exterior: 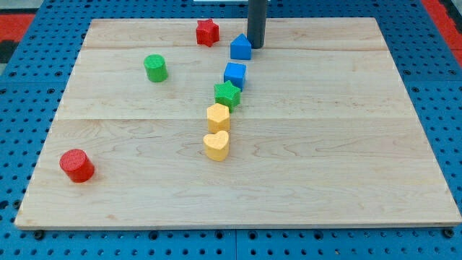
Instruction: Move the green star towards left
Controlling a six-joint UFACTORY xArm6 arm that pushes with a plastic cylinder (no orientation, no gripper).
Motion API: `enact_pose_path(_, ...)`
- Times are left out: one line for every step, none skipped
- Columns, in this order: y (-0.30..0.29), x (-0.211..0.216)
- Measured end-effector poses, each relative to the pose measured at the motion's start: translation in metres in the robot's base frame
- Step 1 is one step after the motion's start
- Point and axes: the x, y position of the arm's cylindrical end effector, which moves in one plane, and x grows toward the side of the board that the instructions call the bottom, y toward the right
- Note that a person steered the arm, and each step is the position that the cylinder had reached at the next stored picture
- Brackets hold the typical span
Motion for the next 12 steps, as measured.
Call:
enact_pose_path(-0.004,-0.021)
enact_pose_path(-0.031,-0.018)
enact_pose_path(-0.042,-0.014)
enact_pose_path(-0.040,-0.012)
enact_pose_path(-0.025,-0.010)
enact_pose_path(-0.020,-0.004)
enact_pose_path(-0.020,0.001)
enact_pose_path(-0.020,0.007)
enact_pose_path(-0.020,0.002)
enact_pose_path(-0.020,-0.012)
enact_pose_path(-0.008,-0.014)
enact_pose_path(0.028,-0.012)
